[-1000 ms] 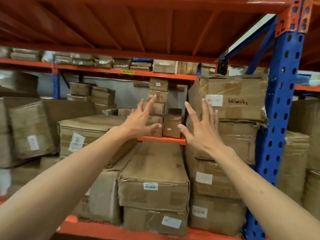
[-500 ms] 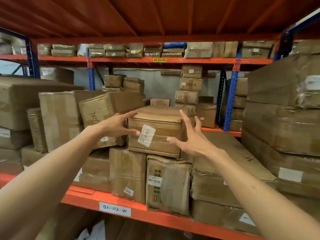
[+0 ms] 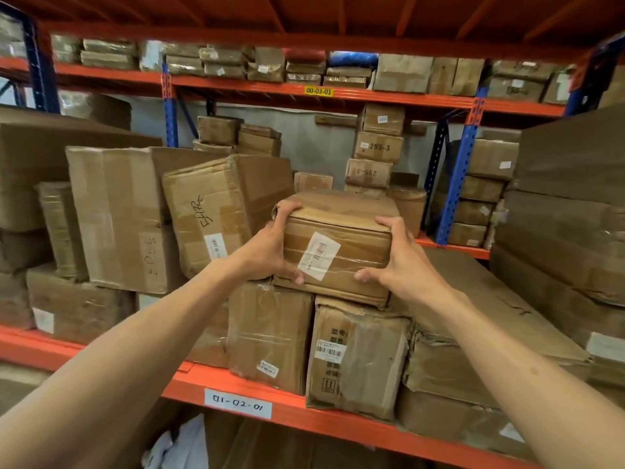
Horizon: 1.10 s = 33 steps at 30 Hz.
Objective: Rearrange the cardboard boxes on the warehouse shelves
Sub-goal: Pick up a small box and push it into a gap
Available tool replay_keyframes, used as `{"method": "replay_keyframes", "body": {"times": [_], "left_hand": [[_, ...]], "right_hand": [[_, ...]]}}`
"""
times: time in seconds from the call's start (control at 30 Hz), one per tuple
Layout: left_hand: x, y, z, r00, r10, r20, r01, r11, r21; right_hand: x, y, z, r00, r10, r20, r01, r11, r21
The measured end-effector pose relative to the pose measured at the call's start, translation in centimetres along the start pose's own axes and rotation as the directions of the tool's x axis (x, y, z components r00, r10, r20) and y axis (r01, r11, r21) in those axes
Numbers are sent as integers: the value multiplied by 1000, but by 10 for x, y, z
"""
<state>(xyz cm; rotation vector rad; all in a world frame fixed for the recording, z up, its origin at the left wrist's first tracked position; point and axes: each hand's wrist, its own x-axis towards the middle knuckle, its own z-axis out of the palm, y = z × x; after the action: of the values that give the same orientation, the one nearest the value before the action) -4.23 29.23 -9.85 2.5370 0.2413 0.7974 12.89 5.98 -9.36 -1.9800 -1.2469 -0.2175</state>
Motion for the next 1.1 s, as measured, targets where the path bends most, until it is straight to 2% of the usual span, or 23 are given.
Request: {"method": "replay_keyframes", "body": {"times": [0.23,0.4,0.53,0.7,0.83,0.97,1.03,1.1], "left_hand": [[-1,18,6,999,-17,-48,18,1000,23],[8,50,9,1000,8,-7,-7,998,70],[45,95,5,989,114,99,-136,959,250],[102,193,29,934,245,262,-339,840,424],[143,297,68,881,259,395,-455,690,563],[160,370,110,811,350,469,-585,522,621],[168,383,123,800,397,450,-600,500,625],[172,380,126,808,399,434,-589,542,599]], "right_hand": [[-11,8,-3,996,17,-91,-13,999,51],[-25,20,-21,986,50,-160,-35,995,94],[-49,38,-42,952,144,-269,-76,966,248],[-84,81,-84,852,292,-434,-114,913,391],[-111,123,-110,769,458,-445,-123,790,601],[-128,144,-104,656,677,-334,-80,502,861],[-131,150,-101,630,721,-290,-31,396,918],[-130,152,-104,624,738,-258,-49,366,929]]}}
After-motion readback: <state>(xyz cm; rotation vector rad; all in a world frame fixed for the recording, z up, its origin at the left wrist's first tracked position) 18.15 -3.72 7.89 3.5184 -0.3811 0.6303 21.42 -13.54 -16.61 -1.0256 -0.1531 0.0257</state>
